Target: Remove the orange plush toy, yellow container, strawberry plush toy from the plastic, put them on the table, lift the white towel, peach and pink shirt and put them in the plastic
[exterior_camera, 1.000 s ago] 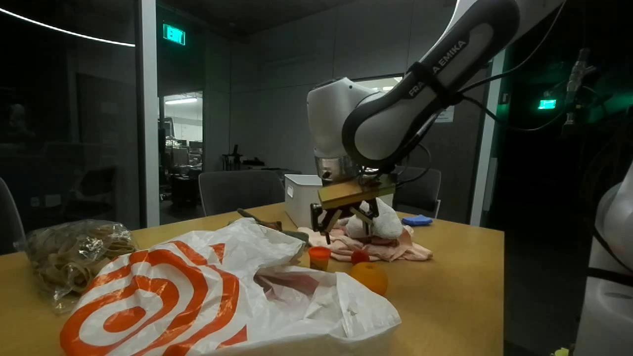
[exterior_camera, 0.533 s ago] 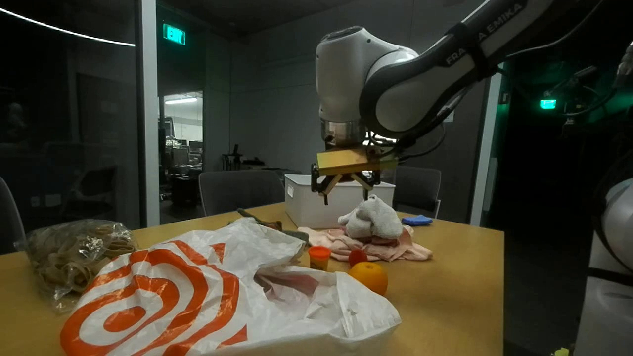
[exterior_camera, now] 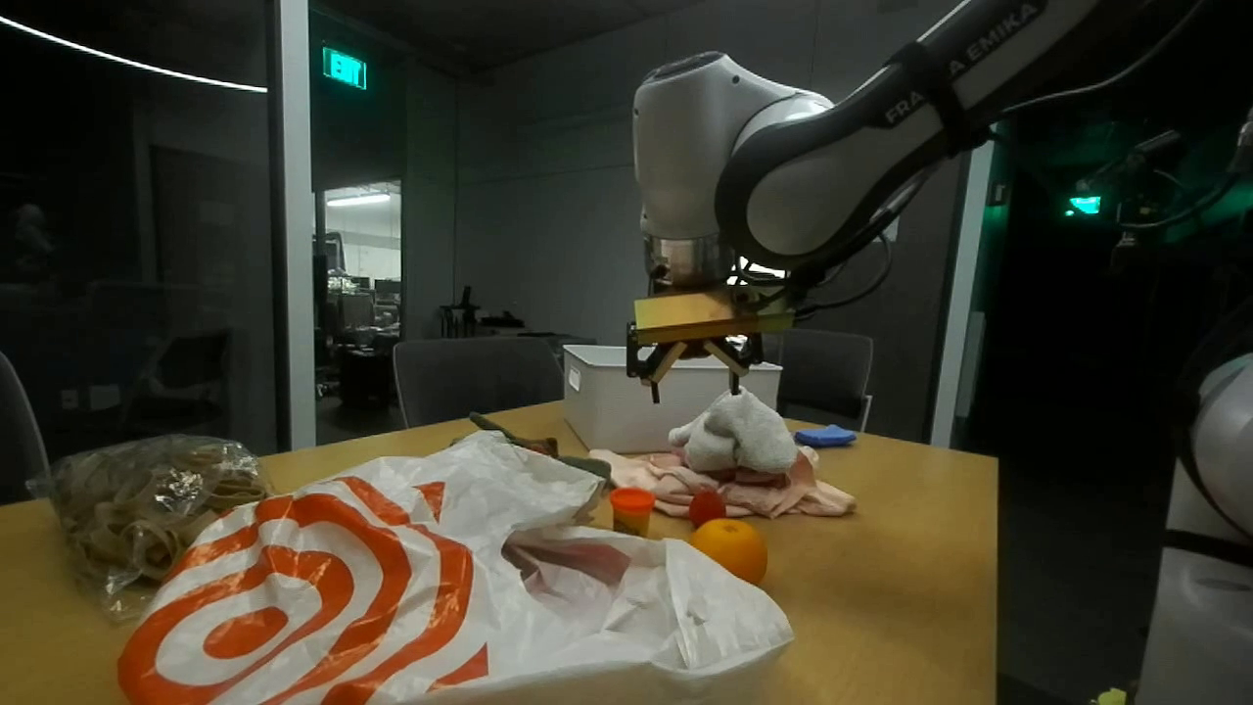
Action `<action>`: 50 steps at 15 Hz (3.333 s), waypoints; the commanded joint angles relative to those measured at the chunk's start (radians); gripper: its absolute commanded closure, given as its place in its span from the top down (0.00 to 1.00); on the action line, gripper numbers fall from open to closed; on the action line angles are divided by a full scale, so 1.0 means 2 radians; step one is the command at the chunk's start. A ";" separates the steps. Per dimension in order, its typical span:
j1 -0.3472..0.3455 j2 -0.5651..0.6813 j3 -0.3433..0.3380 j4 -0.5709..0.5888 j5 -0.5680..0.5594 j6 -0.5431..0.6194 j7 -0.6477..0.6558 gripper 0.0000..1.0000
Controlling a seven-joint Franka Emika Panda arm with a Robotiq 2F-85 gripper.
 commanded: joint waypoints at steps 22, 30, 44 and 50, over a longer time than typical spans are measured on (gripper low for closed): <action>-0.033 0.178 -0.091 0.109 -0.108 -0.048 0.095 1.00; -0.025 0.175 -0.100 0.110 -0.100 -0.037 0.094 0.27; -0.019 0.072 -0.088 0.089 -0.127 -0.004 0.135 0.06; -0.003 -0.009 -0.077 0.066 -0.101 0.030 0.118 0.06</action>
